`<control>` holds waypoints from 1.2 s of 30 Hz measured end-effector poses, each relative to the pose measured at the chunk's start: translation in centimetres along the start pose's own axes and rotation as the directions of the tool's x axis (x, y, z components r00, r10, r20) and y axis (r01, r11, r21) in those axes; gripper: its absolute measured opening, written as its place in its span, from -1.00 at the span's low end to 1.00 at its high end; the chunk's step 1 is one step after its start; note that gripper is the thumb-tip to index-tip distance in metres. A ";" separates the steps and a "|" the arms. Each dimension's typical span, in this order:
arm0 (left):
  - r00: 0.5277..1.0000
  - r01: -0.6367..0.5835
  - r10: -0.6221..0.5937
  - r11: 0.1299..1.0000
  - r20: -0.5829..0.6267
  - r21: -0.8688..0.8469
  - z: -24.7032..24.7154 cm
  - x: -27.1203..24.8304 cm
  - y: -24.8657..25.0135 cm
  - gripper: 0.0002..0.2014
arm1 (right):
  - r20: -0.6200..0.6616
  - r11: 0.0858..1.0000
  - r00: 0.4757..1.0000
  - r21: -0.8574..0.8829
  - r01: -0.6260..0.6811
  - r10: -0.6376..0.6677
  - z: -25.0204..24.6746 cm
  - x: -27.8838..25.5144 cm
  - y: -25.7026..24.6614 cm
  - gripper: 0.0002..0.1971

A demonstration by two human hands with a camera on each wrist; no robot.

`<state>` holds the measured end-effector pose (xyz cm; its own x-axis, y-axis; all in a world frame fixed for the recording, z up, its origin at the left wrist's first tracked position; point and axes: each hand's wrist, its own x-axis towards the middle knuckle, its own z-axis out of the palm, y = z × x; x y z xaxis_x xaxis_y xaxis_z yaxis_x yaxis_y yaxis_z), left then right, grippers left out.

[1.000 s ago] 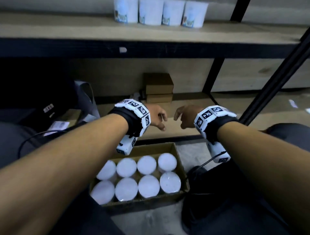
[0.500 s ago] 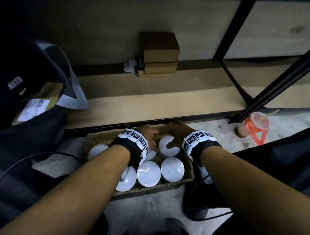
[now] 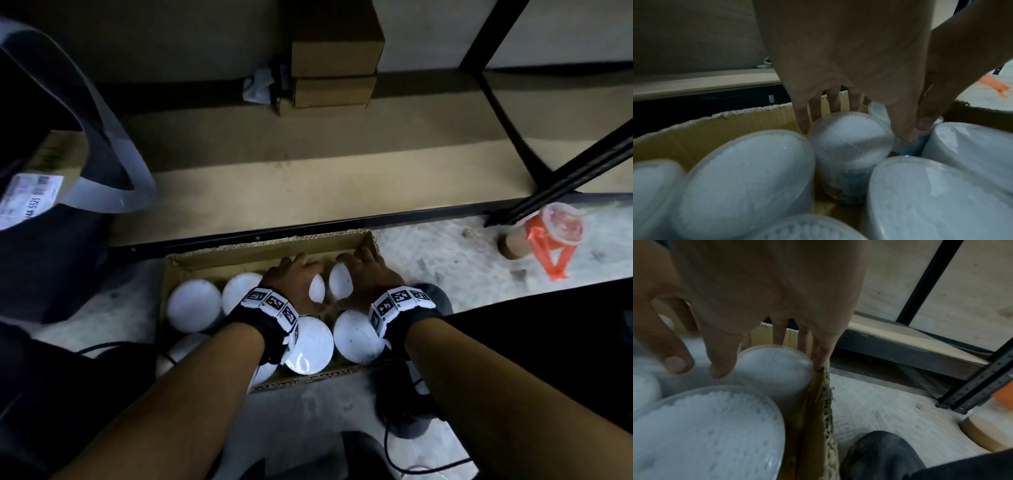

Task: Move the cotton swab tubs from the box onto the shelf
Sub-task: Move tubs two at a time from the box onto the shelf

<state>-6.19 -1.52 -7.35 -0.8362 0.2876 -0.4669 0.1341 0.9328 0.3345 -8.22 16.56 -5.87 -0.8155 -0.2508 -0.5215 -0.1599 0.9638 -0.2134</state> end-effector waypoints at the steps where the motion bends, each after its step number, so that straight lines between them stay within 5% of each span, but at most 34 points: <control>1: 1.000 0.000 0.000 1.000 -0.008 0.002 0.1 0.0 0.0 -0.27 | -0.005 1.000 1.000 -0.020 -0.002 0.002 0.1 0.0 -0.2 -0.19; 22: 0.998 0.026 -0.024 0.999 -0.050 0.024 -2.2 -0.4 1.6 -0.19 | -0.070 0.996 0.998 -0.089 -0.008 0.001 -1.8 -0.8 -1.3 -0.13; 28: 0.991 0.029 -0.016 0.995 -0.134 0.092 -5.5 -2.6 2.5 -0.35 | -0.133 0.995 0.991 -0.101 0.007 -0.020 -5.9 -3.2 -2.6 -0.16; 36: 0.953 -0.027 0.077 0.985 -0.294 0.169 -13.7 -7.5 4.1 -0.30 | -0.260 0.995 0.963 -0.087 0.053 -0.074 -12.4 -7.8 -4.8 -0.11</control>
<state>-6.68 -2.82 8.72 -0.9426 0.2819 -0.1789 0.2449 0.9480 0.2035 -8.00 15.00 9.50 -0.9180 -0.2894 -0.2712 -0.2509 0.9533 -0.1679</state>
